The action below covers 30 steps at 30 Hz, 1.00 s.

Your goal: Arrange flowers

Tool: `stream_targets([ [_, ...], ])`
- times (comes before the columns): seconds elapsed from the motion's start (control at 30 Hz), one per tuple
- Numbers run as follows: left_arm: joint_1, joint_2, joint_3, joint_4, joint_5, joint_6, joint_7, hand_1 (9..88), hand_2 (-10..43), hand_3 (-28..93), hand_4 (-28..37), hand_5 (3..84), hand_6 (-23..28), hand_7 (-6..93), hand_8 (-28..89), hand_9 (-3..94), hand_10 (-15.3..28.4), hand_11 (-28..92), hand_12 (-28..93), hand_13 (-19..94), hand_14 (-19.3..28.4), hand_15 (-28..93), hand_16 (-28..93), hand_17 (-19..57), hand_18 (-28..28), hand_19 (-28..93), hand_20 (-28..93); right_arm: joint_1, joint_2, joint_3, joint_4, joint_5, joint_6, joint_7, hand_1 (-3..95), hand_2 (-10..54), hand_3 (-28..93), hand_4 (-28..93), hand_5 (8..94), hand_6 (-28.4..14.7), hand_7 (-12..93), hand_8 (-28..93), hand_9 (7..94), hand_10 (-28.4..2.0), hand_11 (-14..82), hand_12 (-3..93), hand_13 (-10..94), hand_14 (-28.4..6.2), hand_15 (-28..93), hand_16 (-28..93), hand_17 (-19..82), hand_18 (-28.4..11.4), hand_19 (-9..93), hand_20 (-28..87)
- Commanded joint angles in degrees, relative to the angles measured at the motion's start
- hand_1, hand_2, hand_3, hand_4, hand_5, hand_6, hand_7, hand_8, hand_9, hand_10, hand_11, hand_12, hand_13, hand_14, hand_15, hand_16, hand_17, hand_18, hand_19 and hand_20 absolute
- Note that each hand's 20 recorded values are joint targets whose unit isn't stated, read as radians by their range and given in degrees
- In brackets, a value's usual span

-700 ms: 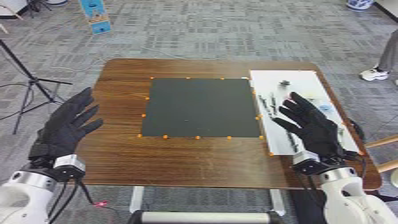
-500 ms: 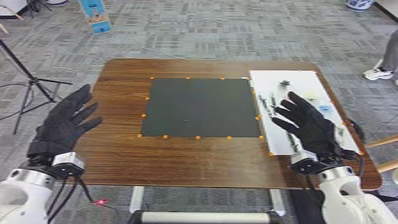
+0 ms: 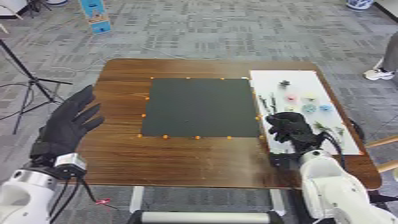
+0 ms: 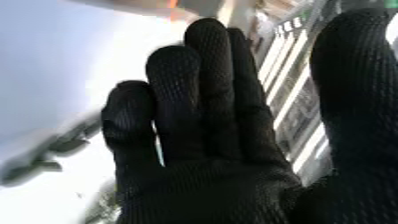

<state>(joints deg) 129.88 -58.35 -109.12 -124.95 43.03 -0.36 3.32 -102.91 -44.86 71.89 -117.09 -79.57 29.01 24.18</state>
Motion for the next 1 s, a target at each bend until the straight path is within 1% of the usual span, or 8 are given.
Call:
stream_targets([
  [0.03,0.4,0.92,-0.52,-0.28,-0.06,0.24,0.61,29.6,-9.5,59,-28.3,21.0,2.0,17.8,-10,15.1,7.7,13,19,13,12.3,12,4,-10.7,18.5,38,6,4.3,12.98,-0.72,-0.11,-47.1,-4.6,6.96,38.9,-9.5,62,-28,51.2,-2.8,41,-14,61.0,-12.0,50.3,29.1,58,-11.1,76,28,33,-18.1,91,47],
  [0.1,1.65,0.52,-1.16,-0.78,0.13,0.31,0.42,29.6,-9.5,59,-28.3,21.0,2.0,17.7,-10,15.1,7.8,13,19,13,12.3,12,4,-10.7,18.5,38,6,5.31,14.29,-2.36,-0.18,-49.04,-5.95,7.79,38.5,-9.5,62,-28,51.1,-2.9,42,-14,60.7,-12.0,50.6,29.6,57,-11.3,75,28,33,-18.2,91,47],
  [0.17,2.76,0.4,-1.64,-1.11,-0.14,0.99,0.52,29.4,-9.5,60,-28.3,21.1,2.0,17.6,-10,15.2,7.7,13,19,13,12.3,12,4,-10.8,18.5,38,6,5.83,15.29,-3.37,-0.47,-50.15,-7.68,8.06,37.4,-9.5,62,-28,51.5,-2.7,42,-14,60.5,-12.1,51.5,30.2,58,-11.3,75,28,33,-18.2,91,47],
  [0.33,2.86,0.71,-1.72,-0.97,-0.16,0.79,0.27,29.3,-9.5,60,-28.3,21.6,2.8,16.9,-10,15.4,7.9,13,19,13,12.5,12,4,-10.7,18.5,38,6,4.68,18.0,-3.87,-1.47,-49.31,-13.43,7.85,35.7,-9.5,64,-28,53.8,-2.3,43,-14,62.5,-11.8,51.8,30.2,60,-11.0,74,28,34,-18.1,91,46],
  [0.4,2.58,1.01,-1.64,-0.87,-0.18,0.9,0.35,29.3,-9.5,60,-28.3,21.7,3.0,16.5,-10,15.5,7.9,13,19,14,12.5,12,4,-10.7,18.5,38,6,5.12,18.63,-4.83,-1.0,-49.61,-13.96,7.75,35.4,-9.5,63,-28,54.0,-2.3,43,-14,62.6,-11.8,51.6,30.3,60,-11.1,74,28,34,-18.5,91,46],
  [0.53,1.96,1.41,-1.45,-0.57,-0.13,0.18,0.12,29.4,-9.5,59,-28.3,21.8,3.1,16.2,-9,15.5,8.0,13,19,14,12.5,13,4,-10.7,18.5,38,6,5.29,19.41,-5.73,-0.2,-49.22,-15.38,7.72,33.4,-9.5,64,-28,54.6,-2.3,43,-14,62.7,-11.8,51.1,30.6,60,-11.3,74,29,34,-18.7,91,46],
  [0.67,2.53,1.25,-1.75,-0.72,-0.15,0.62,0.14,29.4,-9.5,59,-28.3,21.7,3.0,16.2,-9,15.5,8.0,13,19,14,12.5,13,4,-10.8,18.4,38,6,4.53,19.7,-5.96,0.27,-49.16,-17.14,7.3,30.6,-9.5,66,-28,54.2,-2.1,43,-14,62.5,-11.9,50.4,30.7,59,-11.5,73,29,33,-18.8,91,45],
  [1.0,1.92,1.33,-1.38,-0.46,-0.12,0.16,-0.18,29.5,-9.5,59,-28.3,21.6,2.7,16.7,-10,15.6,7.9,13,19,14,12.4,13,3,-10.8,18.4,38,7,2.63,19.7,-6.19,1.99,-49.73,-20.64,8.91,28.5,-9.5,68,-28,53.8,-2.0,42,-14,61.8,-11.9,48.9,30.6,58,-11.9,73,29,32,-19.3,90,45],
])
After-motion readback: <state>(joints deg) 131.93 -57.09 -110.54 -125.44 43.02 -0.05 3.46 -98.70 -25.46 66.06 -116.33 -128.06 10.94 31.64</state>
